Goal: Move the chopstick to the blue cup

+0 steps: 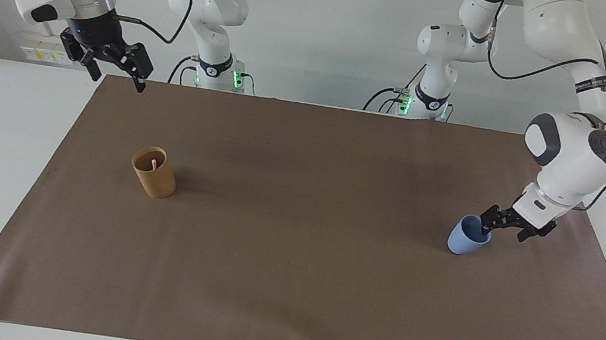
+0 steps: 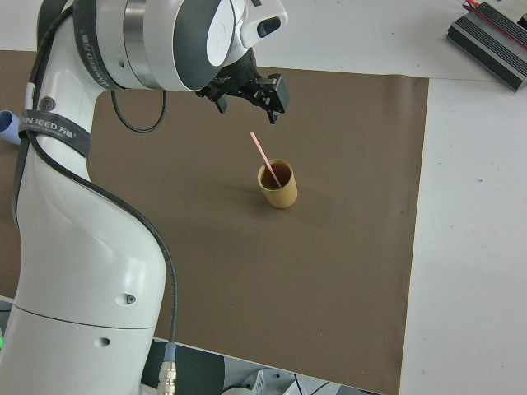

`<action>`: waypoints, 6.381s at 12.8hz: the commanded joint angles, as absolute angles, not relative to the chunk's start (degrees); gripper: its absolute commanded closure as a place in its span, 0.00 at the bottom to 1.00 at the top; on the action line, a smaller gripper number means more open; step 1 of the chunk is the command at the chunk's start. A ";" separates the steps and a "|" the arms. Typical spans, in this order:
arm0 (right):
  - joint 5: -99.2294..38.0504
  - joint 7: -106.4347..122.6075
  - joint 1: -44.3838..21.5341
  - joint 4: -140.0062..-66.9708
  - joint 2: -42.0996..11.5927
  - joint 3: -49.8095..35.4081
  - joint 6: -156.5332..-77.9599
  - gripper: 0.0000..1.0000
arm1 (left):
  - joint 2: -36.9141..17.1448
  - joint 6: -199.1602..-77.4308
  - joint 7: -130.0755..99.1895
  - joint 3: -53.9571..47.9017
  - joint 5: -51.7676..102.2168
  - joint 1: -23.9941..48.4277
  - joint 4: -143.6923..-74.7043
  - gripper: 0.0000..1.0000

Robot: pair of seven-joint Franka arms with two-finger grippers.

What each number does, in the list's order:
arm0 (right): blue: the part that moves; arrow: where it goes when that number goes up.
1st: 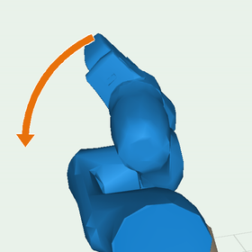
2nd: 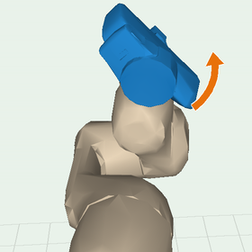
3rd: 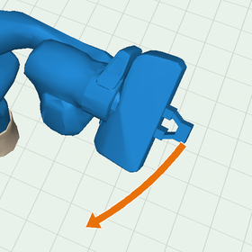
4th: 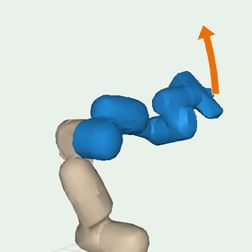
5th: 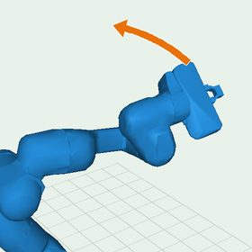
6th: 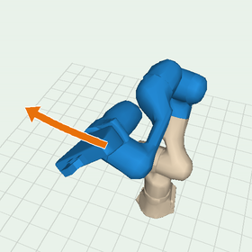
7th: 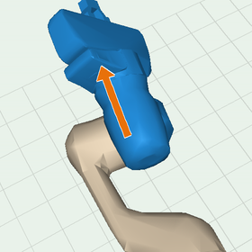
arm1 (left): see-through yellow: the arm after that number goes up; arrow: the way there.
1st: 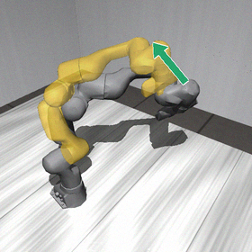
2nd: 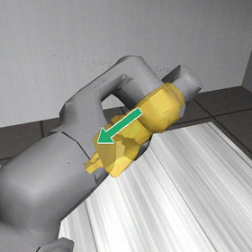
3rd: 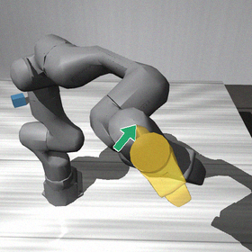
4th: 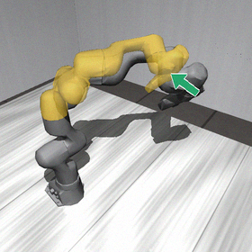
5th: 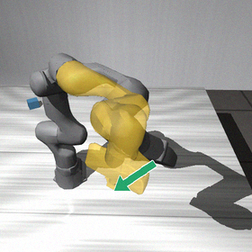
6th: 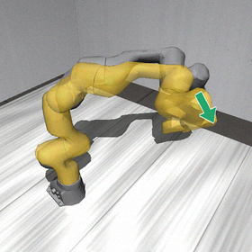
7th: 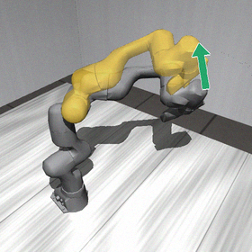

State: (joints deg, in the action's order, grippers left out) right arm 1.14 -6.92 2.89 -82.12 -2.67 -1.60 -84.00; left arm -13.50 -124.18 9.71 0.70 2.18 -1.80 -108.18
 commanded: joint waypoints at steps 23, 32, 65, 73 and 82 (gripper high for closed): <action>0.09 -6.06 3.78 -84.90 -0.44 -1.58 -83.67 0.00 | -9.93 -121.99 -2.34 -0.44 3.97 8.68 -110.30 1.00; 0.09 -5.98 3.87 -84.90 -0.35 -1.67 -83.67 0.00 | -12.29 -123.65 -36.10 -0.62 2.99 34.52 -106.97 1.00; -1.32 -7.91 3.26 -90.60 3.15 -1.58 -84.20 0.00 | 1.23 -97.13 -1.16 0.26 2.73 10.30 -93.62 0.00; -2.64 -9.14 2.99 -93.16 4.66 -1.67 -86.04 0.00 | -0.27 -83.51 3.43 0.61 0.18 4.49 -83.50 0.00; -2.64 -9.32 2.99 -93.16 4.66 -1.67 -86.04 0.00 | 1.23 -83.66 2.64 0.26 0.79 4.40 -84.46 0.00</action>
State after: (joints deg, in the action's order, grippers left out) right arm -1.52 -8.40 2.74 -91.38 3.25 -1.64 -84.66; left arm 1.07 -84.31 2.53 0.89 1.21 5.38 -85.17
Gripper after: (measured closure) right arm 0.000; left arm 0.000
